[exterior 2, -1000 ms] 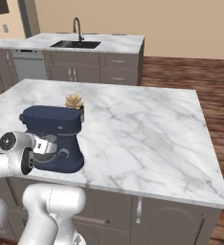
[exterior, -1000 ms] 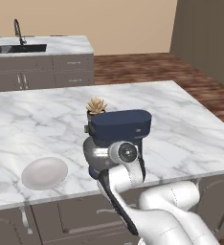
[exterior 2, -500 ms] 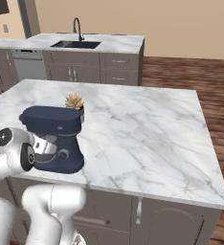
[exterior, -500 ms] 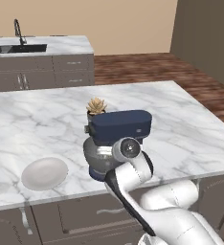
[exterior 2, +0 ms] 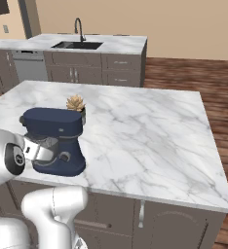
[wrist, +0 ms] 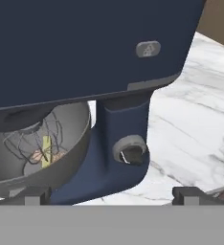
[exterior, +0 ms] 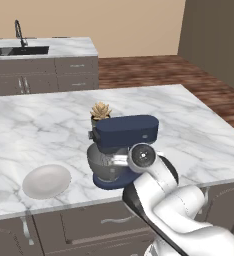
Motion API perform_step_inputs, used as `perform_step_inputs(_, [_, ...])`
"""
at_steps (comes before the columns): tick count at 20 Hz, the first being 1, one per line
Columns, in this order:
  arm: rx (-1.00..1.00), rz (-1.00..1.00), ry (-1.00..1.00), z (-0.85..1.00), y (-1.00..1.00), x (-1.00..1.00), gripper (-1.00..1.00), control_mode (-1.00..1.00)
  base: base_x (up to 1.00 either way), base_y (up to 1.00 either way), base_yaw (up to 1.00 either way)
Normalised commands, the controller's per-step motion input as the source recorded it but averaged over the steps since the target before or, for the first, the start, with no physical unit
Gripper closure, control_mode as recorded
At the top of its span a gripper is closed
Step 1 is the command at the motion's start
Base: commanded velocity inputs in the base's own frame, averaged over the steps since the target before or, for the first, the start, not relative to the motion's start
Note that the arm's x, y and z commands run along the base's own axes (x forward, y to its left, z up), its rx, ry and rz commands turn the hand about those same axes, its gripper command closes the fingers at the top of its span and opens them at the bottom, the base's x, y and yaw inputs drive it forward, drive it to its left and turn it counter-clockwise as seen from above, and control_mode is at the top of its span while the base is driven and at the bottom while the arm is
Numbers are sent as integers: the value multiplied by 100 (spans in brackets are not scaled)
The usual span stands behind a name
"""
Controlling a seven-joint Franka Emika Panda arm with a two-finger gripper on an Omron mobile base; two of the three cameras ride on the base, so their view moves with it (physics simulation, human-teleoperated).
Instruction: Add butter and sugar cubes to the stand mixer bowl and then turn on the stand mixer to begin making frosting.
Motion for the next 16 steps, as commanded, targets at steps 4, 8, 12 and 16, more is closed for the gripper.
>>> perform_step_inputs(4, [0,0,-3,-13,-91,-1,-100,-100,0,0,0])
perform_step_inputs(8, [0,0,0,-57,-82,19,-100,-100,0,0,0])
perform_step_inputs(12, [-2,2,0,-96,-45,11,-100,-100,0,0,0])
perform_step_inputs(16, [-2,15,4,-91,0,21,-100,-100,0,0,0])
